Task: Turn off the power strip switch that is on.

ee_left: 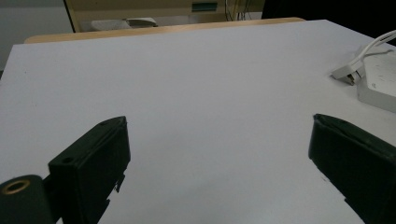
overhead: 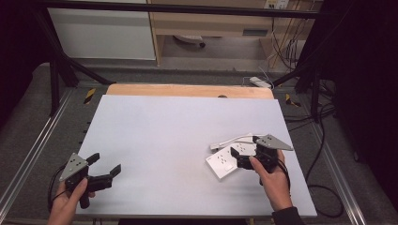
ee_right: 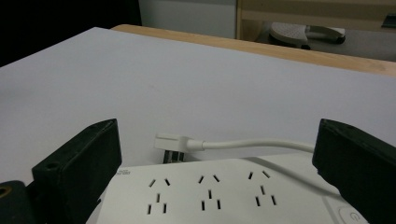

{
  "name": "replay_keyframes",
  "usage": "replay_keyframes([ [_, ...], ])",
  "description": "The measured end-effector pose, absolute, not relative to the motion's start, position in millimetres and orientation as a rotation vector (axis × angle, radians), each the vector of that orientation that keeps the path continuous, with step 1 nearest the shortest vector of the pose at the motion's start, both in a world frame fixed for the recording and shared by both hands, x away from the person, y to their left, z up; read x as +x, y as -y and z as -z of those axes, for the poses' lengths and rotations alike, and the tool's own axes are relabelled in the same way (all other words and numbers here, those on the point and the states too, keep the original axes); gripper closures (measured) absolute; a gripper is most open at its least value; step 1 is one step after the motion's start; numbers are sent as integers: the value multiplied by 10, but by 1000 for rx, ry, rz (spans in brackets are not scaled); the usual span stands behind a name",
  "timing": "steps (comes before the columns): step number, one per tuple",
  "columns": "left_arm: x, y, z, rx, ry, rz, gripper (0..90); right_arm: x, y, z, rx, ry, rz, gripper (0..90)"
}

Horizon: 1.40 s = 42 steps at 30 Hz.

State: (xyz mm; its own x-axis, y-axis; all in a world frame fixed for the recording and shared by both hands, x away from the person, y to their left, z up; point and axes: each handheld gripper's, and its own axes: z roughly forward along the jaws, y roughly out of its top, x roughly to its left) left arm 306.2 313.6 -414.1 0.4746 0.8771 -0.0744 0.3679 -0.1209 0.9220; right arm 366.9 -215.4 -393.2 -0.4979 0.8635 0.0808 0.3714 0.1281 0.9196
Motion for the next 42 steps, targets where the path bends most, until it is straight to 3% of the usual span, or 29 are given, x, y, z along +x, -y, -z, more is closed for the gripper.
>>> replay_keyframes([
  [21, 3059, -3135, 4143, 1708, -1073, -616, 52, 3596, 2288, 3758, 1153, -1888, -1400, 18],
  [42, 3053, -3141, 4142, 1704, -1074, -620, 52, 3252, 2702, 3704, 1175, -1823, -1419, 28],
])
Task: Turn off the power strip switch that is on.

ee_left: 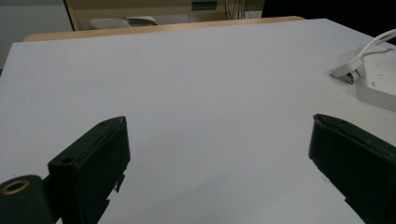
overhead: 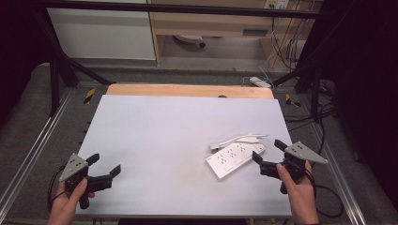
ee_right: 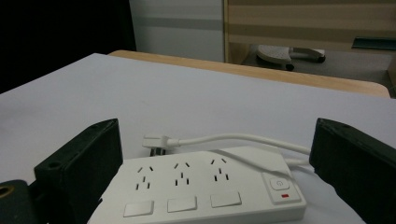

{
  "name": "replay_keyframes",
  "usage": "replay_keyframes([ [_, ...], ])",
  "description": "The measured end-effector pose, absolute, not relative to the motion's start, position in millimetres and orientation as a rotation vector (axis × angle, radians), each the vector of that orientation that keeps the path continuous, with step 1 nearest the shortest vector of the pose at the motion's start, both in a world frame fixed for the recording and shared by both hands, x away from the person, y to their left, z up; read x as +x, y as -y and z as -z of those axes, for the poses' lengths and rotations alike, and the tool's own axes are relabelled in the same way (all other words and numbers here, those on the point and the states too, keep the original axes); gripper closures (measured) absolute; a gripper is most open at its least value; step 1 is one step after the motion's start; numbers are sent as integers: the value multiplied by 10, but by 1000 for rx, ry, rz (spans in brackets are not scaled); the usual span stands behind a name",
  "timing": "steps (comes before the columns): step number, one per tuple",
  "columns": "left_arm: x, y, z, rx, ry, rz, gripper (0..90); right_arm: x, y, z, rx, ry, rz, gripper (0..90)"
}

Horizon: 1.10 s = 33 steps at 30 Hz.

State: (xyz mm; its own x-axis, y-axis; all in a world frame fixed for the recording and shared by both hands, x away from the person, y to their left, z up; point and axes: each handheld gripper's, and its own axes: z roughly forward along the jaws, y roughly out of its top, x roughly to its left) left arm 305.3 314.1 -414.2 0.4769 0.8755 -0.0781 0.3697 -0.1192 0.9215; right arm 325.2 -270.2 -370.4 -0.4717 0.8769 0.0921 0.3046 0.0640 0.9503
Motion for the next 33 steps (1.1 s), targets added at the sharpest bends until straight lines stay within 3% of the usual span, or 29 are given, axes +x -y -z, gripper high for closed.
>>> replay_keyframes([
  [16, 3057, -3138, 4145, 1709, -1074, -622, 52, 3151, 2954, 3975, 1169, -1791, -1373, 29],
  [33, 3058, -3131, 4149, 1715, -1074, -614, 52, 3377, 2846, 4507, 1313, -2004, -1164, 36],
])
